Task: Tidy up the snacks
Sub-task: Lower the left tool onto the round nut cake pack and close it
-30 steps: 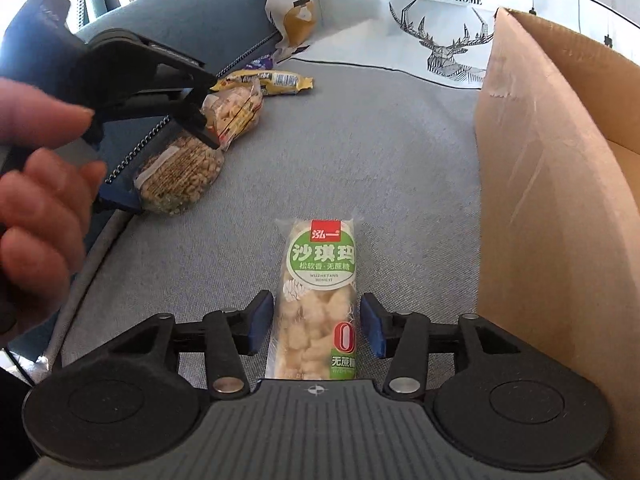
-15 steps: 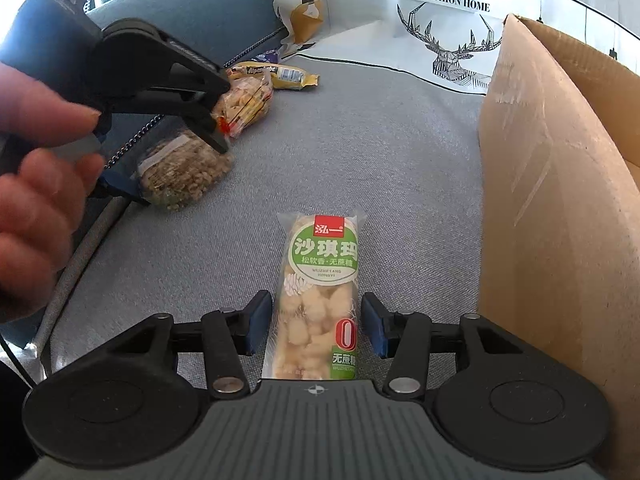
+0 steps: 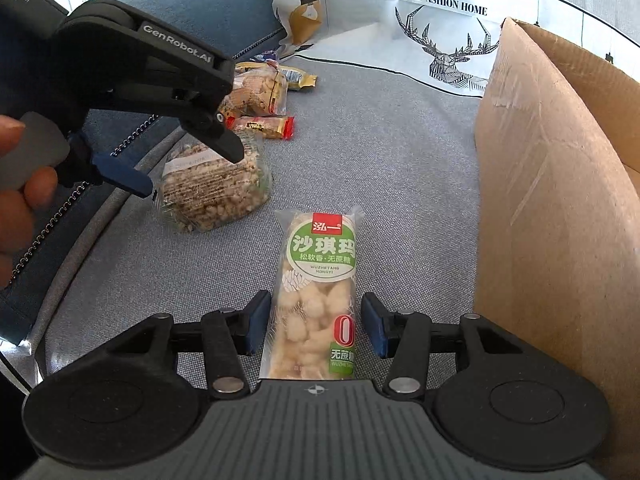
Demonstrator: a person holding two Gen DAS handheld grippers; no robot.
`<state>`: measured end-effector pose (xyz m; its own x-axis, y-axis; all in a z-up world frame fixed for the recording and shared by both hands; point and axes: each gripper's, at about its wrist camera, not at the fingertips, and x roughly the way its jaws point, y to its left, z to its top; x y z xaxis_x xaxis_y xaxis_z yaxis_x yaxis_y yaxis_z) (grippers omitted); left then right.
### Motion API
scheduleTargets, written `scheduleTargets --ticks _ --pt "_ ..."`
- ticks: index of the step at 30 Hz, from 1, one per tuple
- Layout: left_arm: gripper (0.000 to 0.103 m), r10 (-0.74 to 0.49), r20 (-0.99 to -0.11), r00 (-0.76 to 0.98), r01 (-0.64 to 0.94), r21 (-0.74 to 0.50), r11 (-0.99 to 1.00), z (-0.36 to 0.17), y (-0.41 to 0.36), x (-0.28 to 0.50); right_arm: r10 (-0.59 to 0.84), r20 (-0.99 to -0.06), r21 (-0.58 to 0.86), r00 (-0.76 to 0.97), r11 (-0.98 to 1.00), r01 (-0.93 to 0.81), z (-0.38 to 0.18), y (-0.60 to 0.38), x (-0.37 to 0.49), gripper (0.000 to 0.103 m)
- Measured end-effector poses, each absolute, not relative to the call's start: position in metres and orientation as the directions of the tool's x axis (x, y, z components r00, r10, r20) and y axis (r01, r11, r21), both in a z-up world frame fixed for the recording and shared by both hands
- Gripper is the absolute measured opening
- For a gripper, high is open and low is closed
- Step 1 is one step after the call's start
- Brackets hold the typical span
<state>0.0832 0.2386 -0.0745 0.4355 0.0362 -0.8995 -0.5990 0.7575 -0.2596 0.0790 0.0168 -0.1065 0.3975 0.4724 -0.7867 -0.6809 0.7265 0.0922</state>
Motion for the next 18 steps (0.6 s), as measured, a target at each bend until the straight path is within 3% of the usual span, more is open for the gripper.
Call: scheduleTargets --ticks 6,18 --pt "0.101 0.078 -0.908 0.413 -0.558 -0.184 0.809 -0.078 0.223 0.101 0.474 -0.785 0.095 0.399 0.729 -0.678 -0.106 0.017 0.081 0.052" --pt "0.101 0.119 -0.921 0.37 -0.551 -0.115 0.827 -0.087 0.217 0.117 0.469 -0.784 0.09 0.408 0.735 -0.672 -0.105 0.019 0.08 0.052"
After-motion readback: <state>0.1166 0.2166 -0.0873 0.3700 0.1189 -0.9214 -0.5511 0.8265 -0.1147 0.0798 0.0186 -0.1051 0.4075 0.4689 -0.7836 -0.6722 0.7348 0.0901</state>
